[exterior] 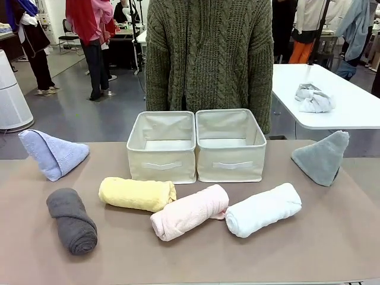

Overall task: Sort the towels based on their folding style.
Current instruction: Pick up one triangle-folded towel and place it in the left Fabric basket.

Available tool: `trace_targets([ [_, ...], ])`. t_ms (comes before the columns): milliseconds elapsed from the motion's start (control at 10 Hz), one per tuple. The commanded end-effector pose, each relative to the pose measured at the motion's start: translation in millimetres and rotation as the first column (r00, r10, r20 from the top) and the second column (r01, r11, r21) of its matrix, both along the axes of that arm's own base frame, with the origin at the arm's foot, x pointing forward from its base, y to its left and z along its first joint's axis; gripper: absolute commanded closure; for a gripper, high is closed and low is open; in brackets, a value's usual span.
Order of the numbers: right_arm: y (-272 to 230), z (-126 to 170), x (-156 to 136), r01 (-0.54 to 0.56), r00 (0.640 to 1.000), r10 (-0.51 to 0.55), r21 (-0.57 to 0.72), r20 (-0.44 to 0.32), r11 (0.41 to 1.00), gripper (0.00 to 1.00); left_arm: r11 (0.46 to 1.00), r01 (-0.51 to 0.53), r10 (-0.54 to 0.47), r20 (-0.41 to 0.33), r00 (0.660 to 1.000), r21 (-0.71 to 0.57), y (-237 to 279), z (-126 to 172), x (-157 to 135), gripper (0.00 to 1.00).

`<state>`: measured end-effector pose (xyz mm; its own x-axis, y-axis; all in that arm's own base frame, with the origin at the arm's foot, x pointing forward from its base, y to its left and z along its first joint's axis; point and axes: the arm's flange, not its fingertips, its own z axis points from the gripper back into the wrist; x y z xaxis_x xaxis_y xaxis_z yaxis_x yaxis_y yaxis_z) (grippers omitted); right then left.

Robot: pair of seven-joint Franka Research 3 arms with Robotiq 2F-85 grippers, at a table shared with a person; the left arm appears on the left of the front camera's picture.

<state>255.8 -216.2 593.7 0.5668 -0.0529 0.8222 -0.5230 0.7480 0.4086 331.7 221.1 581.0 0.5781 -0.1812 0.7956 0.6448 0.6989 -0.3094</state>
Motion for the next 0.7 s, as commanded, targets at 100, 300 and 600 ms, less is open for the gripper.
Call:
trace_targets([
  [100,-6.3,9.2,-12.1,-0.009,0.994,-0.005,-0.125,-0.11,0.992,0.0,0.998,0.019,-0.016,-0.056,0.998,0.052,8.6,0.9,-5.3,0.0],
  [300,-3.4,6.6,-15.5,-0.029,0.99,0.008,-0.139,-0.143,0.99,0.0,0.993,0.062,-0.05,-0.11,0.993,0.105,1.5,-3.4,-8.6,0.0],
  [600,-6.0,4.8,-12.3,-0.003,0.996,-0.007,-0.112,-0.087,0.994,0.0,0.999,0.008,-0.006,-0.054,0.999,0.033,7.2,-4.3,-6.4,0.0],
])
